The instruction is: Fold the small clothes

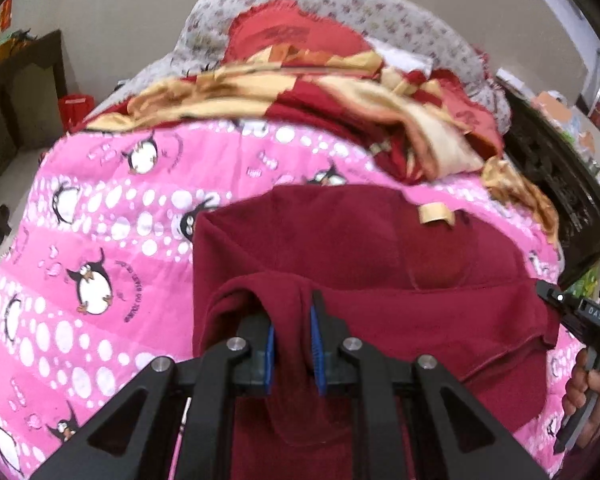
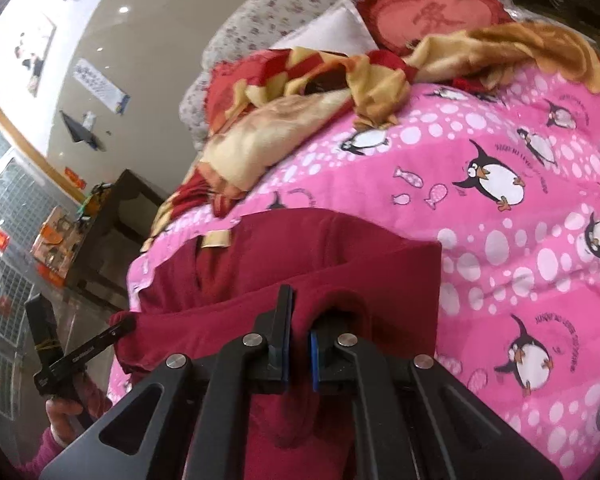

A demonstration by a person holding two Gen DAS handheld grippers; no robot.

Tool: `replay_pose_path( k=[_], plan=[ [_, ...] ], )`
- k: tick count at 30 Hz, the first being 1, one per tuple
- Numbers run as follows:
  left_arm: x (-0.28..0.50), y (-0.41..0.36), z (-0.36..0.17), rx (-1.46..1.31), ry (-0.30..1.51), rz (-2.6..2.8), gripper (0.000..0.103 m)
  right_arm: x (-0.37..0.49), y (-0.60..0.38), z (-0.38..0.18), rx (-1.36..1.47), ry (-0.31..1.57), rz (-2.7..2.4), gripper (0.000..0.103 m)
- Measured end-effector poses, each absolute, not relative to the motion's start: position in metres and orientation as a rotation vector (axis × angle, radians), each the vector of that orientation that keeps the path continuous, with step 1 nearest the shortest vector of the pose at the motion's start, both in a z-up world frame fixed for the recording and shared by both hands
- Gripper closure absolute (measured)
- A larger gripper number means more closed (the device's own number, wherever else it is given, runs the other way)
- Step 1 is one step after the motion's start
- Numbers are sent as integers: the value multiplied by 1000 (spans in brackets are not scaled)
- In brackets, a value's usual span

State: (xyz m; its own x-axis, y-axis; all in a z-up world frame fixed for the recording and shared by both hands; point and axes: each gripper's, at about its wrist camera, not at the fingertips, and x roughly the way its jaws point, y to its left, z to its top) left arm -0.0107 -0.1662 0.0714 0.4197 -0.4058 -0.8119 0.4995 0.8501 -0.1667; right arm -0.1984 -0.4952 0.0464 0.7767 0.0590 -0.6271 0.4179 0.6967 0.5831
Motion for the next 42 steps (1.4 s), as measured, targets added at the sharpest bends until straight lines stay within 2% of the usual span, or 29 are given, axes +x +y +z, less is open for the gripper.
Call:
replay_pose_path(
  k=[3, 7, 10, 13, 16, 18, 21, 23, 24, 28, 34, 42],
  plan=[
    [-7, -168, 68, 104, 1000, -565, 88, -195, -500, 40, 847, 678, -217, 93],
    [-2, -168, 78, 76, 1006, -614, 87, -202, -499, 46, 907, 685, -171, 80],
    [8, -172, 82, 44, 1001, -620, 87, -198, -498, 50, 949, 682, -99, 80],
    [26, -175, 75, -31, 1059, -618, 86, -192, -516, 46, 1096, 600, -83, 80],
    [46, -168, 69, -154, 1120, -644, 81, -185, -538, 34, 1195, 545, -148, 80],
    [56, -159, 68, -238, 1160, -667, 75, -182, -546, 25, 1243, 542, -159, 80],
    [57, -149, 80, -244, 1129, -696, 57, -188, -548, 25, 1281, 513, -113, 80],
    [53, -140, 94, -227, 1050, -666, 19, -196, -547, 30, 1261, 495, -93, 78],
    [51, -133, 102, -235, 997, -648, 16, -200, -548, 32, 1258, 495, -100, 78],
    [42, -120, 117, -201, 945, -677, 15, -215, -543, 49, 1156, 484, -136, 76],
    [17, -114, 110, -135, 928, -684, 15, -225, -538, 73, 1048, 454, -147, 73],
    [3, -136, 96, -11, 876, -655, 15, -201, -479, 73, 683, 613, -112, 77]
  ],
)
